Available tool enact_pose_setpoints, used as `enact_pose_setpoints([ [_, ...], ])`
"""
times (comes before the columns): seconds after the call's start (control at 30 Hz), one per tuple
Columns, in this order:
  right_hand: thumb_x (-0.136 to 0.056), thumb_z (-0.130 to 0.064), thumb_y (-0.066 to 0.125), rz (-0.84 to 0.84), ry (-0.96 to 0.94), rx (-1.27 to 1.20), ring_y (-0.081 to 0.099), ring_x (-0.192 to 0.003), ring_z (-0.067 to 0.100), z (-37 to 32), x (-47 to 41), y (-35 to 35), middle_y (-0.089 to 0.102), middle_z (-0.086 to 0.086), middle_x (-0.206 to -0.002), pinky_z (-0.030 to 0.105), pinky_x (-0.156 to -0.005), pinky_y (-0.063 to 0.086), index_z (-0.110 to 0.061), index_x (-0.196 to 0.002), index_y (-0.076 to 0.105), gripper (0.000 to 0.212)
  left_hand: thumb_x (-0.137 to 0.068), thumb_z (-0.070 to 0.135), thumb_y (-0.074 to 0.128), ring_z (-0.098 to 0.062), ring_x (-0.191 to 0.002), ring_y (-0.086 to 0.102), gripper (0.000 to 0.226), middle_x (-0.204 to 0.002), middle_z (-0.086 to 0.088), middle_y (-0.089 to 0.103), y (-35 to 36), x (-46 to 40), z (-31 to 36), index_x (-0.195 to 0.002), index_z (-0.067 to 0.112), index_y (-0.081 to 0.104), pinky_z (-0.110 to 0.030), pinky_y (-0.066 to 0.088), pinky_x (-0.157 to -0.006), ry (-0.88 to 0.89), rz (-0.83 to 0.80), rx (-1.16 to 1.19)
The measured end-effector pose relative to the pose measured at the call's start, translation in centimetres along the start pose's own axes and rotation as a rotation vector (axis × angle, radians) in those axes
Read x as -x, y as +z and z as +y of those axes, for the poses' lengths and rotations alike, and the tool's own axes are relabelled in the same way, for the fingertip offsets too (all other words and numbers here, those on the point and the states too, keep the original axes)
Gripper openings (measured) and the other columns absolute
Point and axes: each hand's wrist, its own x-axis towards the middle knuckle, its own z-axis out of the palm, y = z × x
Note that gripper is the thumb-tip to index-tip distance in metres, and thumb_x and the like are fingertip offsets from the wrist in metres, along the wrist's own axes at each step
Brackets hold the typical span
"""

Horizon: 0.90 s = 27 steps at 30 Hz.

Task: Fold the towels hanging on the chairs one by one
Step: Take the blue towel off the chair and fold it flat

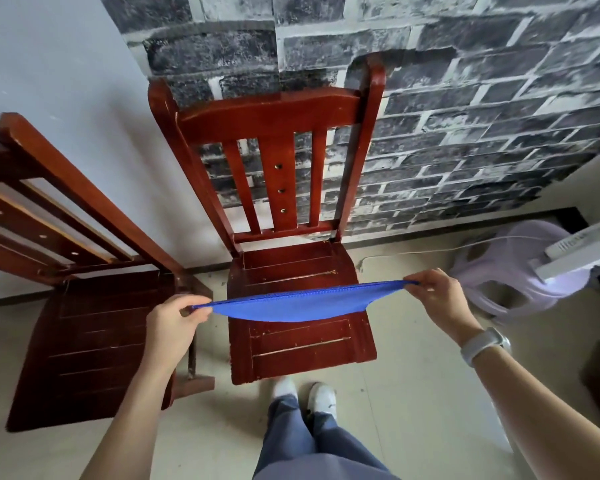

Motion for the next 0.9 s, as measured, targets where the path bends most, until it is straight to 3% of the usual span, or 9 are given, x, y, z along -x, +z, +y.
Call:
enact_pose_setpoints([
  [0.2,-0.076,0.008,0.065,-0.350,0.147,-0.044,0.056,-0.088,0.012,0.9,2.2,-1.2,0.060,0.005,-0.095,0.003,-0.073,0.040,-0.010,-0.073,0.065,0.018,-0.071,0.000,0.072,-0.020,-0.079,0.057,0.014,-0.078,-0.005,0.067,-0.7,2.7,-1.2,-0.084,0.007,0.074,-0.016,0.039,-0.067,-0.136,-0.165,-0.094],
  [0.27,-0.078,0.008,0.062,-0.348,0.229,-0.097,0.057,-0.068,0.003,1.1,2.7,-1.1,0.062,0.005,-0.079,0.009,-0.061,0.040,-0.010,-0.070,0.062,0.020,-0.072,-0.002,0.070,-0.012,-0.074,0.058,0.013,-0.074,-0.002,0.065,-0.8,3.7,-1.2,-0.080,0.008,0.072,-0.008,0.040,-0.065,-0.183,-0.197,-0.009],
  [0.37,-0.080,0.008,0.056,-0.229,0.259,-0.073,0.042,-0.053,0.013,0.9,3.3,-0.5,0.050,0.003,-0.061,0.009,-0.043,0.032,-0.004,-0.076,0.057,0.012,-0.075,-0.006,0.066,0.004,-0.058,0.056,0.015,-0.071,0.001,0.062,-0.7,4.7,-1.0,-0.079,0.008,0.066,-0.001,0.038,-0.055,-0.243,-0.220,0.090],
  [0.5,-0.080,0.012,0.049,-0.319,0.351,-0.151,0.043,-0.060,0.019,1.2,3.7,-0.4,0.048,0.008,-0.063,0.017,-0.047,0.042,-0.008,-0.069,0.053,0.023,-0.079,-0.008,0.062,-0.012,-0.065,0.056,0.015,-0.076,-0.009,0.058,-0.6,4.9,-1.7,-0.089,0.003,0.062,-0.005,0.047,-0.051,-0.399,-0.361,0.168],
  [0.6,-0.081,0.012,0.047,-0.380,0.399,-0.149,0.040,-0.057,0.018,1.0,3.4,-0.6,0.046,0.008,-0.062,0.012,-0.040,0.036,-0.008,-0.067,0.052,0.025,-0.081,-0.007,0.060,-0.021,-0.071,0.060,0.013,-0.079,-0.014,0.059,-0.6,4.4,-2.3,-0.090,0.001,0.061,-0.018,0.056,-0.055,-0.485,-0.463,0.175],
  [0.7,-0.079,0.011,0.050,-0.330,0.375,-0.084,0.039,-0.055,0.019,1.3,2.3,0.6,0.047,0.007,-0.060,0.013,-0.042,0.035,-0.009,-0.065,0.053,0.024,-0.080,-0.007,0.061,-0.024,-0.068,0.059,0.015,-0.076,-0.014,0.058,0.9,2.9,-3.5,-0.079,0.008,0.063,-0.020,0.056,-0.053,-0.450,-0.386,0.096],
  [0.8,-0.078,0.006,0.054,-0.261,0.368,-0.028,0.044,-0.058,0.022,1.8,0.4,2.6,0.051,0.005,-0.062,0.030,-0.058,0.042,-0.015,-0.065,0.054,0.024,-0.076,-0.004,0.064,-0.025,-0.075,0.059,0.014,-0.078,-0.013,0.061,3.2,0.8,-4.6,-0.085,0.005,0.067,-0.038,0.058,-0.071,-0.395,-0.246,0.031],
  [0.87,-0.079,0.002,0.056,-0.216,0.365,-0.003,0.050,-0.059,0.020,2.3,-1.4,4.1,0.054,0.004,-0.062,0.034,-0.065,0.046,-0.016,-0.068,0.055,0.022,-0.075,-0.004,0.064,-0.026,-0.077,0.060,0.015,-0.081,-0.014,0.065,4.8,-0.9,-5.0,-0.089,0.001,0.068,-0.033,0.052,-0.077,-0.385,-0.190,0.007],
  [0.9,-0.079,0.001,0.057,-0.199,0.347,0.023,0.051,-0.056,0.015,2.5,-2.3,4.9,0.055,0.004,-0.062,0.025,-0.064,0.047,-0.013,-0.070,0.057,0.017,-0.075,-0.004,0.064,-0.024,-0.077,0.059,0.015,-0.084,-0.015,0.067,5.6,-1.9,-5.1,-0.090,-0.001,0.068,-0.025,0.047,-0.073,-0.370,-0.170,-0.003],
])
